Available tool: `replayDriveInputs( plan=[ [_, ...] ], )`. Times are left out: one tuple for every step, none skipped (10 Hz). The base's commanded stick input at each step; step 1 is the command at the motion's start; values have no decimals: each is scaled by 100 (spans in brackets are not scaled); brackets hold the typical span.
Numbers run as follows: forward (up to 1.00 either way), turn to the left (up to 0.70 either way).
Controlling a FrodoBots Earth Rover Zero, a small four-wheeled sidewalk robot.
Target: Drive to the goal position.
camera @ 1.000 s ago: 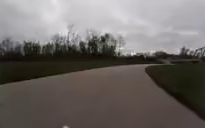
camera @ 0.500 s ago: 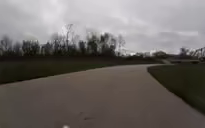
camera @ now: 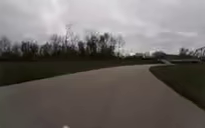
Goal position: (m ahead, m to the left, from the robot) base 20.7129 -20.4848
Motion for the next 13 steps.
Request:
replayDriveInputs(
  plan=[
    [100,-40],
    [100,-15],
    [100,0],
    [100,1],
    [100,3],
    [100,0],
    [100,0],
    [100,0],
    [100,0],
    [100,0],
    [100,0],
    [100,0],
    [100,0]
  ],
)
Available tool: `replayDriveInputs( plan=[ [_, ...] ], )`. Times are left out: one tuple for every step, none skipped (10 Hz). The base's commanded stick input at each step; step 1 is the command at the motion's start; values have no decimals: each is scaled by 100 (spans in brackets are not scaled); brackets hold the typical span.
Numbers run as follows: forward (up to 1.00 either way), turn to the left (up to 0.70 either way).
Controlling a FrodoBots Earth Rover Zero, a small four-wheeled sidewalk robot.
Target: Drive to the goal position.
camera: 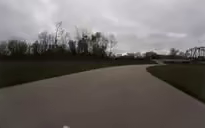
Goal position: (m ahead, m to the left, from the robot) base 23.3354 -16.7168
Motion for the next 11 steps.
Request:
replayDriveInputs(
  plan=[
    [100,0],
    [100,-12],
    [100,-40],
    [100,-40],
    [100,-40],
    [100,-12],
    [100,0],
    [100,0],
    [100,0],
    [100,0],
    [100,0]
  ],
)
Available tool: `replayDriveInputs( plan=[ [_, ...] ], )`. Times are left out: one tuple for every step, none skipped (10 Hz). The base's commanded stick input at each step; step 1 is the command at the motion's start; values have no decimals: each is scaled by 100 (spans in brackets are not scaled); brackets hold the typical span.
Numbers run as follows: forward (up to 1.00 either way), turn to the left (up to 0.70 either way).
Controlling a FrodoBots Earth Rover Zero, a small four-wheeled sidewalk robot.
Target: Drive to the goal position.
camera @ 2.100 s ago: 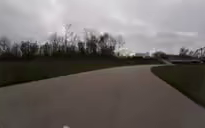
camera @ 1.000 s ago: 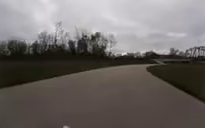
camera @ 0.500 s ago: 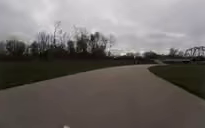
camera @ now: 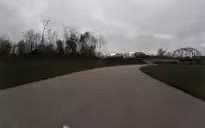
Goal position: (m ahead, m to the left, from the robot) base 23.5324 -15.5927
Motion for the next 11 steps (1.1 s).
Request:
replayDriveInputs(
  plan=[
    [100,0],
    [100,0],
    [100,0],
    [100,0],
    [100,0],
    [100,0],
    [100,0],
    [100,0],
    [100,-40],
    [100,-40],
    [100,-3]
  ],
)
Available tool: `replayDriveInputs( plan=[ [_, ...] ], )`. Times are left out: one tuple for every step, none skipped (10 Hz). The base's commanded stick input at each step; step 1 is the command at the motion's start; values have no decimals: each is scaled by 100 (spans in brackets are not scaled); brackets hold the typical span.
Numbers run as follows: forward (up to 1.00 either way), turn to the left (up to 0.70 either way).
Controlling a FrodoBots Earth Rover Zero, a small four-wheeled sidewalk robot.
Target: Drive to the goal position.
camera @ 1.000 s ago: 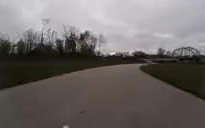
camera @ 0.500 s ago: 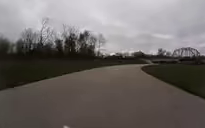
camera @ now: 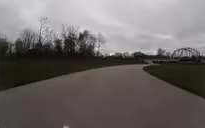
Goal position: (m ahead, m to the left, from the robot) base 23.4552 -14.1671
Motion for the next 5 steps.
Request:
replayDriveInputs(
  plan=[
    [100,0],
    [100,0],
    [100,0],
    [100,0],
    [100,0]
  ],
)
